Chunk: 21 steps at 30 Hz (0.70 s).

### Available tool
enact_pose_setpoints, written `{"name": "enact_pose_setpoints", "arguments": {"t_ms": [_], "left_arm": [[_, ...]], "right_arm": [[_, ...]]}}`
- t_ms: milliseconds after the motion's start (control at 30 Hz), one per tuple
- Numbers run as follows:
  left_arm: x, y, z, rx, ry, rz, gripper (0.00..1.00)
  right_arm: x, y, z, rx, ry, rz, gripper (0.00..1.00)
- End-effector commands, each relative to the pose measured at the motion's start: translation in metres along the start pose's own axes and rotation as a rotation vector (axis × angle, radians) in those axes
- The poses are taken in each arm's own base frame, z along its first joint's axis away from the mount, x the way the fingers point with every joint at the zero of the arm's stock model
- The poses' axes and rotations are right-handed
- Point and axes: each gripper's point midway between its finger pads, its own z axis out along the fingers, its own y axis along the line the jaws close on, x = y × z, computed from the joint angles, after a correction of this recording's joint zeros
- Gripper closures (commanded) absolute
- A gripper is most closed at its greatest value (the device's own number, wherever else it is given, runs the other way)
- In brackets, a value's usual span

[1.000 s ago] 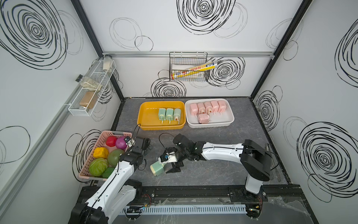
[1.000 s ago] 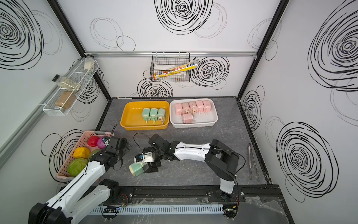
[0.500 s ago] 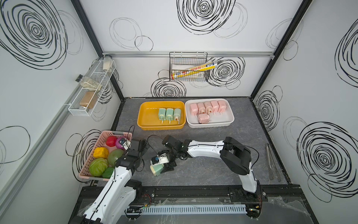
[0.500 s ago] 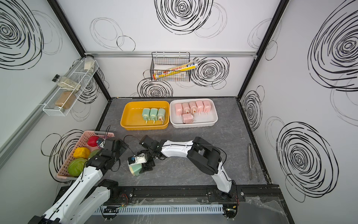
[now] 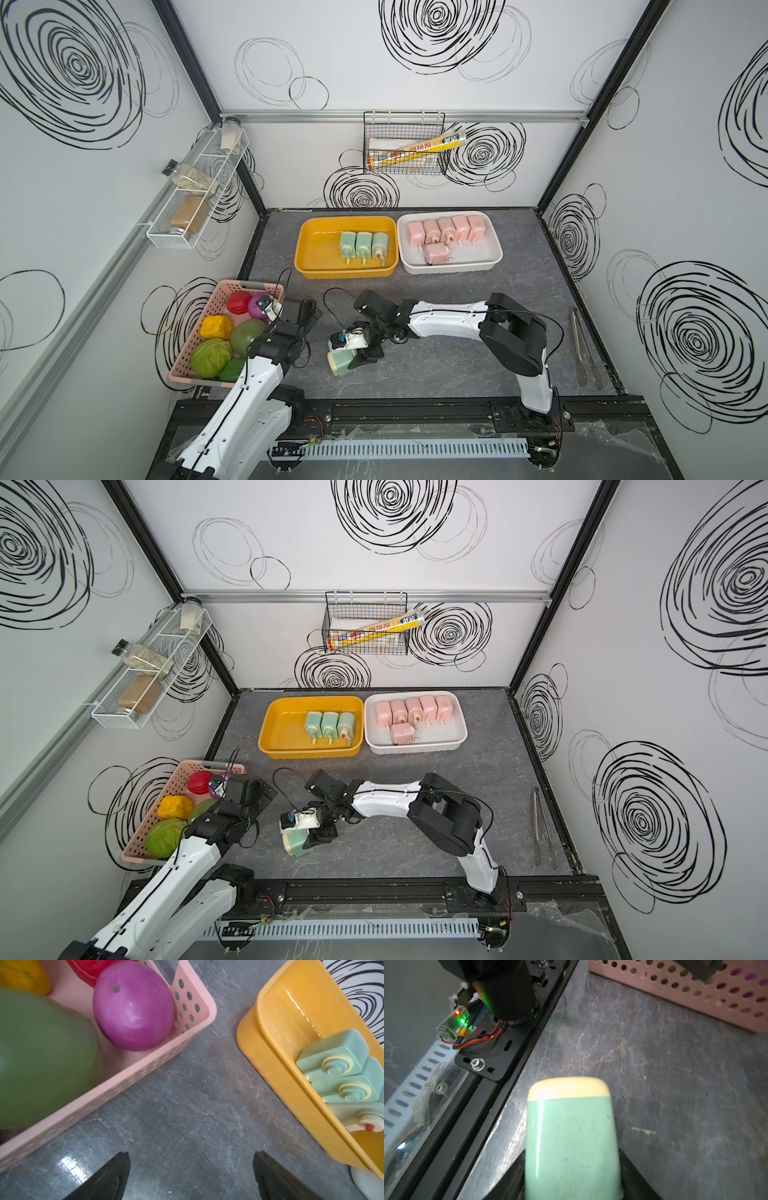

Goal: Place the pencil sharpeners by color into the storage box
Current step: Pick up the pencil sharpener from the center of the board.

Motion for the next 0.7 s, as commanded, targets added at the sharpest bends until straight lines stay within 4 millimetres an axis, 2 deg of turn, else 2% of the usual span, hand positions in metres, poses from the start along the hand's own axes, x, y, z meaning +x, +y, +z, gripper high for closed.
{"name": "enact_pose_setpoints", "arguments": {"t_ms": [0, 167, 367, 533, 667], "left_arm": [[0.004, -0.018, -0.001, 0.076, -0.009, 0.058, 0.01], [0.027, -0.054, -0.011, 0.23, 0.017, 0.181, 0.01], [0.041, -0.078, -0.019, 0.331, 0.031, 0.272, 0.01], [0.059, -0.094, -0.022, 0.398, 0.068, 0.341, 0.01], [0.069, -0.104, -0.027, 0.451, 0.088, 0.375, 0.01]], "right_arm": [[-0.005, -0.034, -0.045, 0.194, -0.052, 0.122, 0.46], [0.033, -0.062, -0.089, 0.433, -0.041, 0.317, 0.46], [0.072, -0.078, -0.133, 0.683, -0.062, 0.529, 0.47], [0.085, -0.086, -0.155, 0.821, -0.091, 0.662, 0.46], [0.092, -0.085, -0.157, 0.851, -0.131, 0.739, 0.45]]}}
